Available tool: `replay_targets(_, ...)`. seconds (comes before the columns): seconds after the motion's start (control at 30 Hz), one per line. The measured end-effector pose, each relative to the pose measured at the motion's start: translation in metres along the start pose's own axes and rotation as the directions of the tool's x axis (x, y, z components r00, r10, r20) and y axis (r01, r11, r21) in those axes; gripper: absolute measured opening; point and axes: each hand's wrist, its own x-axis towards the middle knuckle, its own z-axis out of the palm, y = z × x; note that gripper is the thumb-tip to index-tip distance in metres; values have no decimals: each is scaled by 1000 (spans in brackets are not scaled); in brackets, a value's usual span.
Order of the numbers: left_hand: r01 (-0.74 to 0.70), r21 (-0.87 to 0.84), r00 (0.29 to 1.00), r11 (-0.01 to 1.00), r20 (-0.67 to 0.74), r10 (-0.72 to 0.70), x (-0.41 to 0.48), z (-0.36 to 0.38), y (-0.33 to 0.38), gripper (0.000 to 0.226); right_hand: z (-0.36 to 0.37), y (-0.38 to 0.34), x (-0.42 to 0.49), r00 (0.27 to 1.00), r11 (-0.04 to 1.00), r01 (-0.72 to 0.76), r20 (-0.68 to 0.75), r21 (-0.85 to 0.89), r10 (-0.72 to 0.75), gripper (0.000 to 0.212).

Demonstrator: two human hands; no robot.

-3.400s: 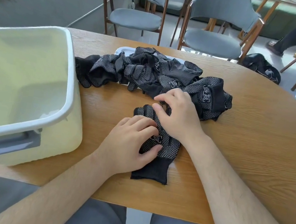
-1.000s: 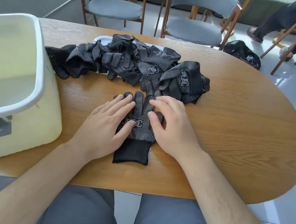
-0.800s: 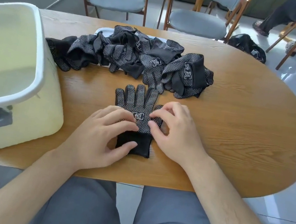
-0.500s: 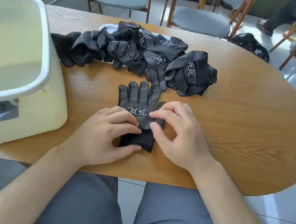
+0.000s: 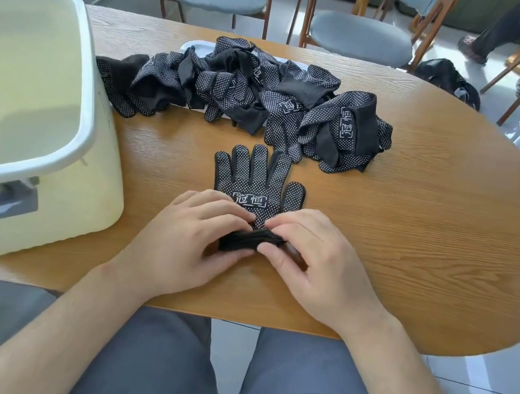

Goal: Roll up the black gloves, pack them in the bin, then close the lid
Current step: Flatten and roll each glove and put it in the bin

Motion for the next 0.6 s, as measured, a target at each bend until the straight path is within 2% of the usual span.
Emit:
replay_targets(0.07,-4,-7,999,1000,-45,3,-1,2,-2,24,-1,0,1,1000,1000,-9,0,1,9,34)
replay_targets(0.17,12,-9,997,1000,-74,-13,-2,1,0,27,0,0,1,999,999,-25,-29,21,26,31)
replay_targets(0.27,65,-45,995,997,-69,-68,0,-2,3,30,-4,-2,4,989,983,-146,-6,107,148,30)
replay_targets(0.4,290,-194,949,937,-65,-307,7,-2,8,37,-8,-5,21,965,960,-259,74,110,252,36)
replay_targets(0.47,351,-237,926,906,-57,-374,13,1,7,39,-8,-4,31,955,954,-287,104,88,277,28)
replay_targets(0.6,294,-175,943,940,-108,-315,17,4,3,28,2,-3,33,953,951,-302,55,69,298,11)
